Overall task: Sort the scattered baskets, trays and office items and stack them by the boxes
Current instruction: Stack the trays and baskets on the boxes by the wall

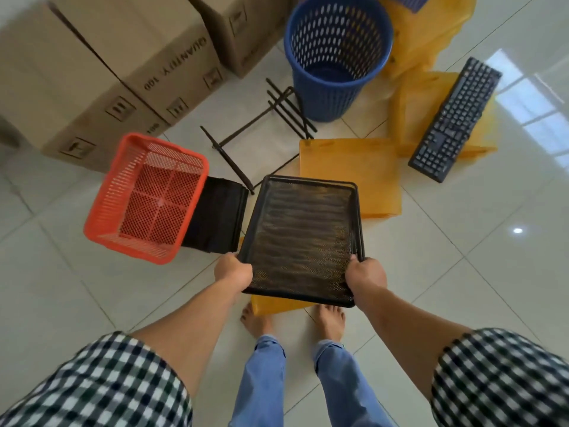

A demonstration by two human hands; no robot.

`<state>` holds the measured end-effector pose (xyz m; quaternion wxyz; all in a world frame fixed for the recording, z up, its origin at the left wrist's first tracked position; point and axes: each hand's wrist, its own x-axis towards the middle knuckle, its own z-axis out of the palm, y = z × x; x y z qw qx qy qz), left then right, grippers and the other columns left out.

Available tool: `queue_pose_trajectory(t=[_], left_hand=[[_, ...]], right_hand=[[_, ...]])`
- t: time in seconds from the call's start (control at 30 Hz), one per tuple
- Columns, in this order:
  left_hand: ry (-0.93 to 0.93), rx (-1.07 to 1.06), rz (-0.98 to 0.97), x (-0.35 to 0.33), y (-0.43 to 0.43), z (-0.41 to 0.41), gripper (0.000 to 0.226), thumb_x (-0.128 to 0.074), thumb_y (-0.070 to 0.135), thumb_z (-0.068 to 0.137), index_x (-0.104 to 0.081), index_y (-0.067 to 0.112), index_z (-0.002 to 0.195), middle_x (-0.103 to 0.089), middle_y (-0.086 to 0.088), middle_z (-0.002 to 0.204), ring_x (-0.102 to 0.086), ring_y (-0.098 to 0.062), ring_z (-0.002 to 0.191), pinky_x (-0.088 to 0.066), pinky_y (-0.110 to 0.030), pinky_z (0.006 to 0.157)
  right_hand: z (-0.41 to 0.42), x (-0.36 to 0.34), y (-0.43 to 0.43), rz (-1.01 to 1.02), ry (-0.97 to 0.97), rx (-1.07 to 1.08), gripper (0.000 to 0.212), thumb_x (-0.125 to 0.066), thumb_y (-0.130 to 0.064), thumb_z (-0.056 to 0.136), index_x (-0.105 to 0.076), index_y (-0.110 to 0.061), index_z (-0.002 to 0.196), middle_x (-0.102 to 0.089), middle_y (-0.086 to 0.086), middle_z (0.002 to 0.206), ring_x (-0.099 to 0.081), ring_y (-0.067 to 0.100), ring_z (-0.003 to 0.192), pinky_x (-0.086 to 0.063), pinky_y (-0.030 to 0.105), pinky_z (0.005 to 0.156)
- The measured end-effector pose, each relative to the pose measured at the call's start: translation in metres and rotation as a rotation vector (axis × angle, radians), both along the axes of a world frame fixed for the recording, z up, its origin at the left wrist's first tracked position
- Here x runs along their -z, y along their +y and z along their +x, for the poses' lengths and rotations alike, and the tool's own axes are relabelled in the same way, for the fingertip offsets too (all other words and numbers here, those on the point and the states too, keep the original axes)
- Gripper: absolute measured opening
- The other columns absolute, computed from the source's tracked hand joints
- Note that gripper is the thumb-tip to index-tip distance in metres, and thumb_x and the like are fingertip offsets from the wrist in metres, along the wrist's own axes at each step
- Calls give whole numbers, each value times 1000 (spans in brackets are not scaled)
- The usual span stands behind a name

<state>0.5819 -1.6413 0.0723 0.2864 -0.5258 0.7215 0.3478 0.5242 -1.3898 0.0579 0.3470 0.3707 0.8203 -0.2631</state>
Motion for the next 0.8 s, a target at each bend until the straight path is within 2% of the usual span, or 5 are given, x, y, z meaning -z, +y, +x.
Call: queue_pose_trajectory(t=[0.1, 0.27, 0.5, 0.67, 0.8], left_hand=[[-6, 2, -49, 47, 3, -1, 38, -67, 13, 94, -60, 8, 131, -65, -14, 125, -62, -33, 114, -46, -33, 81], [39, -12, -102, 113, 13, 13, 36, -67, 15, 95, -57, 13, 130, -62, -11, 126, -63, -30, 113, -51, -33, 82], [-19, 127, -147, 164, 4, 21, 41, -63, 9, 96, -53, 11, 136, -61, -13, 131, -62, -34, 117, -53, -38, 89], [-115, 215, 61, 161, -8, 18, 51, -62, 21, 99, -44, 14, 146, -56, -10, 140, -55, -33, 126, -48, -41, 100], [-66, 243, 147, 126, -7, 26, 51, -60, 30, 100, -43, 20, 146, -53, -5, 144, -50, -31, 131, -44, -47, 108]], right_hand=[[-1, 52, -2, 4, 52, -26, 38, -45, -39, 106, -64, -8, 115, -69, 14, 108, -64, 35, 102, -53, 44, 94], [10, 129, -1, 33, 158, -86, 24, -46, -39, 105, -57, -18, 108, -67, 8, 102, -58, 31, 91, -42, 34, 79], [16, 191, -6, 4, -25, -163, 6, -46, -23, 98, -49, -18, 100, -49, -4, 77, -52, 20, 70, -39, 27, 60], [18, 184, -13, -108, -79, -51, 38, -61, -28, 95, -49, -12, 127, -57, 0, 94, -54, 16, 75, -34, 23, 50], [20, 142, -12, -188, -130, -53, 63, -65, -36, 96, -35, -14, 146, -55, 9, 133, -55, 27, 105, -43, 33, 80]])
